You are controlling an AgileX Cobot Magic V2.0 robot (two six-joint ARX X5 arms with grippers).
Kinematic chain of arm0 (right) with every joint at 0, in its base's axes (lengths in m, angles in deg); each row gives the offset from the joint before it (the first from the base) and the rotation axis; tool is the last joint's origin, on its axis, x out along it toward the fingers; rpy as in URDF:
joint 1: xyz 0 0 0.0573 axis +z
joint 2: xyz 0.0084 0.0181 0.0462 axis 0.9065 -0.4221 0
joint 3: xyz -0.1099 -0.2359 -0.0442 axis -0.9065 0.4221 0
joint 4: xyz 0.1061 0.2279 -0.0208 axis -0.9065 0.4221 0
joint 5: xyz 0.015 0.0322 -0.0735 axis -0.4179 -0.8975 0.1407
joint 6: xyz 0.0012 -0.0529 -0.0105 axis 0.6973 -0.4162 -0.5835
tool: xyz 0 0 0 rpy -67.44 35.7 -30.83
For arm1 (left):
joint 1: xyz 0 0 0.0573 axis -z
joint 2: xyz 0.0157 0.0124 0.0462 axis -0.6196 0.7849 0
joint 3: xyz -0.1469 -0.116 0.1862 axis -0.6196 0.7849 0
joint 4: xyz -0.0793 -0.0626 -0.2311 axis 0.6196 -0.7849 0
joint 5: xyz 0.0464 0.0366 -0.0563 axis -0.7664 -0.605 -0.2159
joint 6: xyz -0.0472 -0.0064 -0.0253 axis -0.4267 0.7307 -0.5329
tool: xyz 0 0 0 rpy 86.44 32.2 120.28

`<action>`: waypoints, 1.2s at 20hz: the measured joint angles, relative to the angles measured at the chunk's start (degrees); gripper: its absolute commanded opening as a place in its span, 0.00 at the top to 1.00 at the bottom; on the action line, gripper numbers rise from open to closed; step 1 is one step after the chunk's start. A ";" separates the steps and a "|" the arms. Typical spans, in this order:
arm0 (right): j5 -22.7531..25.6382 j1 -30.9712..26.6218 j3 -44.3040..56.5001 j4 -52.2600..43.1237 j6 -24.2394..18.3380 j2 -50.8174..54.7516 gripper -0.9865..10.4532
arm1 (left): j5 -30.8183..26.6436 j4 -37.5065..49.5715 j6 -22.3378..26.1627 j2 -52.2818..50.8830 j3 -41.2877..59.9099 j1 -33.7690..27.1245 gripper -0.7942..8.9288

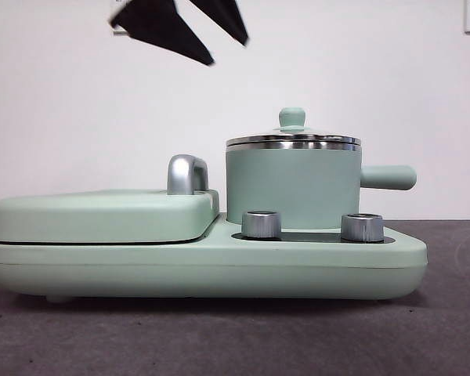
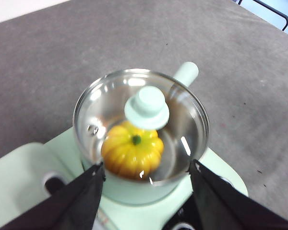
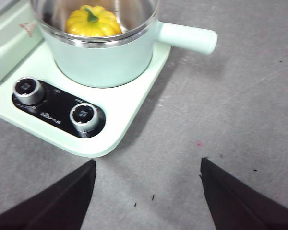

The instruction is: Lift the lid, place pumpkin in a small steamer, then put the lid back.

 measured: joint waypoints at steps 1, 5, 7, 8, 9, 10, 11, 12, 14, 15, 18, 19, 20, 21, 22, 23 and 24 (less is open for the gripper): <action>-0.61 0.00 0.00 0.00 -0.02 0.00 0.62 | 0.04 -0.39 -0.07 -2.56 1.64 -0.28 0.63; -1.01 0.00 0.00 0.00 0.00 0.00 0.62 | 0.00 -0.90 -2.34 -15.67 15.15 -3.37 0.63; -1.07 0.00 0.00 0.00 0.00 -0.02 0.62 | 0.00 -2.32 -3.83 -21.86 22.67 -4.59 0.63; -1.11 0.00 0.00 0.00 0.00 -0.02 0.62 | 0.00 -3.23 -4.31 -25.05 25.18 -4.85 0.63; -1.16 0.00 0.00 0.00 0.00 -0.02 0.62 | 0.00 -4.33 -4.59 -28.11 26.38 -5.11 0.63; -1.16 0.00 0.00 0.00 0.00 -0.28 0.62 | 0.00 -5.55 -4.96 -31.04 26.62 -5.44 0.63; -1.16 0.00 0.00 0.00 0.02 -0.52 0.62 | -0.02 -6.49 -5.07 -33.53 26.62 -5.79 0.63; -1.16 0.00 0.00 0.00 0.02 -0.68 0.62 | -0.04 -7.93 -5.14 -35.36 26.62 -6.08 0.63; -1.16 0.00 0.00 0.00 0.00 -0.94 0.62 | -0.46 -9.40 -5.11 -37.00 26.62 -6.32 0.63; -1.16 0.00 0.00 0.00 0.00 -0.92 0.62 | -0.72 -9.75 -5.09 -37.09 26.62 -6.32 0.63; -1.16 0.00 0.00 0.00 0.09 -0.76 0.87 | -0.87 -10.62 -4.98 -36.98 26.62 -6.34 0.93; -1.20 0.00 0.00 0.00 0.20 -0.63 0.89 | -0.85 -10.62 -4.98 -36.98 26.62 -6.32 0.92; -1.20 0.00 0.00 -0.17 0.15 -0.52 0.90 | -0.87 -10.45 -4.79 -36.98 26.62 -6.32 0.91; -1.44 0.00 0.00 -0.74 0.17 -0.52 0.90 | -0.87 -9.90 -3.93 -36.98 26.62 -6.32 0.91; -2.12 0.00 0.00 -0.83 0.22 -0.52 0.90 | -0.87 -9.99 -3.43 -37.03 26.62 -6.32 0.91; -2.21 0.00 0.00 -0.61 0.22 -0.52 0.90 | -0.87 -10.80 -3.17 -37.13 26.62 -6.32 0.91; -2.21 0.00 0.00 -0.68 0.22 -0.55 0.90 | -0.87 -11.28 -3.04 -37.20 26.62 -6.32 0.91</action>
